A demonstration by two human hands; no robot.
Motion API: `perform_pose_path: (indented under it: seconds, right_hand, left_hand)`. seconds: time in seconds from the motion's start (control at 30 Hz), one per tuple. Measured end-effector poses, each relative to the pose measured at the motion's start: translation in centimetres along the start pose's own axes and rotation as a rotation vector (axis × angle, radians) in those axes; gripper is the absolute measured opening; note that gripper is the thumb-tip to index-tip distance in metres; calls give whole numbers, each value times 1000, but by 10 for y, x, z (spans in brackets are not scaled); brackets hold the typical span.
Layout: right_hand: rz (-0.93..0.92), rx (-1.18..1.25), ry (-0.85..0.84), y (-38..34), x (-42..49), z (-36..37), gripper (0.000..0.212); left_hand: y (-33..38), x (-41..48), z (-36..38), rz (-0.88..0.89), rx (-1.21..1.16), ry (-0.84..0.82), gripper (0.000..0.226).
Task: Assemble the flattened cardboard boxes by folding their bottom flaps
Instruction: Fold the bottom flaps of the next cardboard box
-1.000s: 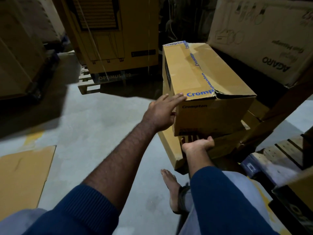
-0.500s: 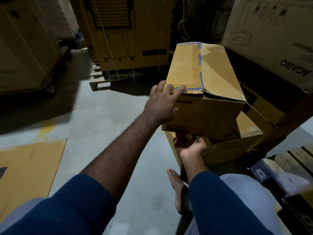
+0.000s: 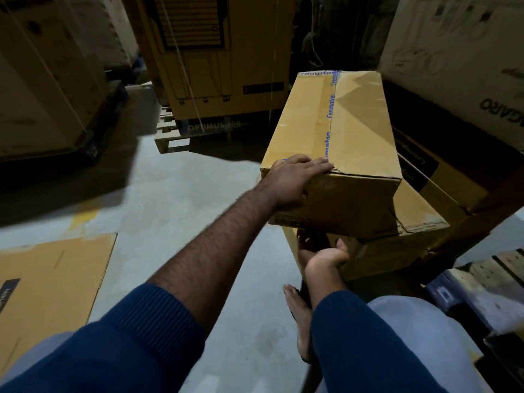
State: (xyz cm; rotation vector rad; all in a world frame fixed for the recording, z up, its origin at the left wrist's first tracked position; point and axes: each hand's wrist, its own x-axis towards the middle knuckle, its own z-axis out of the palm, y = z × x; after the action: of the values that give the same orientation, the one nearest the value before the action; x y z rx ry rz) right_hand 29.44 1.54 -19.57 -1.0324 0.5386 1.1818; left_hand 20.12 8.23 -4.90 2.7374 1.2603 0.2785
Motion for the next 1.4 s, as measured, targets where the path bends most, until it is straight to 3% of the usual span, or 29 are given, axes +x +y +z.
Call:
perform_pose_path:
  seconds: [0.13,0.3,0.47,0.6,0.8,1.17,1.3,1.4]
  right_hand:
    - [-68,-6,-155,-3,3,4,53]
    - [-17,-87,-339,0,-8,1,41]
    - [-1,-244,-465,17,-5,7,59]
    - [82,-268,-539,50,-14,20,41]
    - [258,-304,-611,125,-19,22,63]
    - [483,-439,-432,237,37,-43,54]
    - [474,-496,-402,259,50,-64,41]
    - [492,-533,-369,272,55,-72,45]
  left_hand:
    - [-8,-5,2,-4,-54,-58,93]
    - [-25,-16,3,-23,-59,43,92]
    - [-54,-50,-4,-135,-155,150,89]
    - [-71,-85,-13,-233,-122,236,89]
    - [-127,-155,-3,-460,-139,205,95]
    - [-200,-236,89,-725,-276,10,87]
    - [-205,-238,109,-698,-284,-82,86]
    - [-210,-234,116,-654,-277,-139,85]
